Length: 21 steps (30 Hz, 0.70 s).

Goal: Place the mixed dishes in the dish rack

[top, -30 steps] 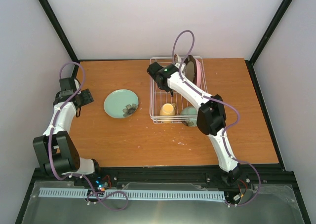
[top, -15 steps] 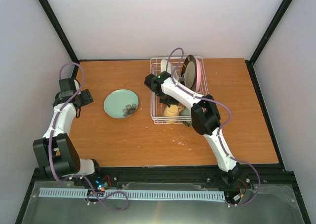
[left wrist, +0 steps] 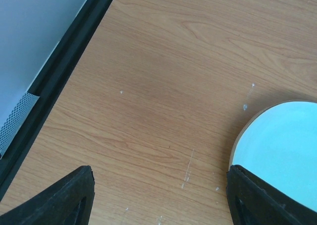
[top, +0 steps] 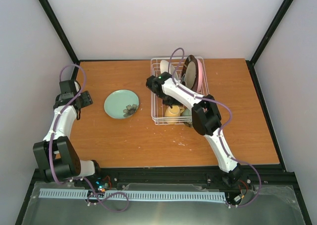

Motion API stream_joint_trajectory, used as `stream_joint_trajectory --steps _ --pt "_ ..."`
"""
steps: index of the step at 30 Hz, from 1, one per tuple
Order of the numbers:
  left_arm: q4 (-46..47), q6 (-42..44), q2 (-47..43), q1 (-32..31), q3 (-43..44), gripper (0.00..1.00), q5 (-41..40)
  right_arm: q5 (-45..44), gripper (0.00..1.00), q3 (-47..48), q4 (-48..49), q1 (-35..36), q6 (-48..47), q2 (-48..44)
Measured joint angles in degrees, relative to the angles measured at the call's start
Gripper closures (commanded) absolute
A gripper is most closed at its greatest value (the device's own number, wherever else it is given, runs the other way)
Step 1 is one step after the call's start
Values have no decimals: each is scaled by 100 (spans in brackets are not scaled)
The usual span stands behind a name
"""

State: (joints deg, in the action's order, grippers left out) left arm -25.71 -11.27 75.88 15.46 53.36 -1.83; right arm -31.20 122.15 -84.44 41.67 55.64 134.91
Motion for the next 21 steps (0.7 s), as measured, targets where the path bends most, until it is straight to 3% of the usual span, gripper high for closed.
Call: stream_joint_trajectory --steps 9,21 --pt "-9 33 46 0 35 26 -293 -435 43 92 267 0 -170 -398" --pt "-24 66 330 0 409 26 -592 -774 44 -402 1823 -225 -796 -1602"
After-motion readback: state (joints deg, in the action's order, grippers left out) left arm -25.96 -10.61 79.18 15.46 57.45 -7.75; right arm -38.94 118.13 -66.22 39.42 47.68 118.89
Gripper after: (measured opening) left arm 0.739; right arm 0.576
